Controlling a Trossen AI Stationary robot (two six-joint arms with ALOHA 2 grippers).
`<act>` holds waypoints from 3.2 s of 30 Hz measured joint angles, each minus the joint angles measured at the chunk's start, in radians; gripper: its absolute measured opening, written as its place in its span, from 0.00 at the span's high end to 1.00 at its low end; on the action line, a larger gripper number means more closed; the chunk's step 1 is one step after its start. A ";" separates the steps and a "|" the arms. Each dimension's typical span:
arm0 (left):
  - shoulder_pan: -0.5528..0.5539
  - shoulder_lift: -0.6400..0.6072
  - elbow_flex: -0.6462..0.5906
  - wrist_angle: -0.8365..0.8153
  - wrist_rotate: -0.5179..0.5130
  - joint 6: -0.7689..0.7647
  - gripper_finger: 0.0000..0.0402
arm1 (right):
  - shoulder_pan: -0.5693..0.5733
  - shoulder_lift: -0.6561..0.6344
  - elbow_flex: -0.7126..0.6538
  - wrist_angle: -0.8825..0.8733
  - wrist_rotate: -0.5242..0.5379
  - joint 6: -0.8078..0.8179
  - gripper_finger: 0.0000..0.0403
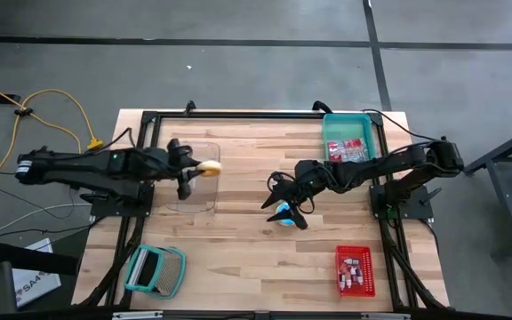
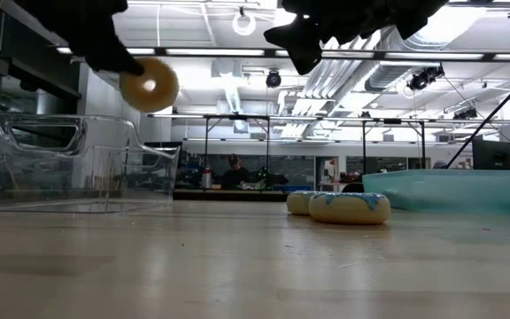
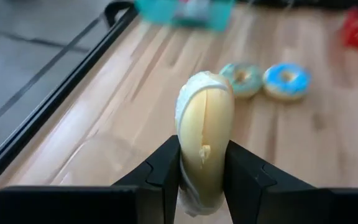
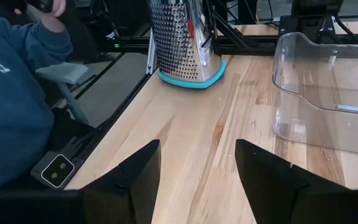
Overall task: Pick & Place Food Item
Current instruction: Put the white doughnut into the transparent bin
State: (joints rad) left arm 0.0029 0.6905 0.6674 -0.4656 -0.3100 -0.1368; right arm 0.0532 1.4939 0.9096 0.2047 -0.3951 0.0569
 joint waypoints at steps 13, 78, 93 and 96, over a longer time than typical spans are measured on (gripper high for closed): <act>-0.079 0.143 0.000 -0.184 -0.290 0.068 0.76 | 0.000 0.000 0.000 -0.007 0.000 0.000 0.51; 0.060 0.451 0.000 -0.132 -0.315 0.327 0.75 | 0.030 0.001 -0.001 -0.007 0.000 0.003 0.51; 0.062 0.450 0.000 -0.132 -0.280 0.326 0.63 | 0.039 0.001 -0.001 -0.008 0.003 0.001 0.51; 0.069 0.450 0.000 -0.132 -0.252 0.324 0.60 | 0.039 0.001 -0.001 -0.007 0.003 0.001 0.51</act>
State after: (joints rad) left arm 0.0716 1.1408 0.6671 -0.5980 -0.5624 0.1871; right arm 0.0921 1.4948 0.9089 0.1974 -0.3923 0.0574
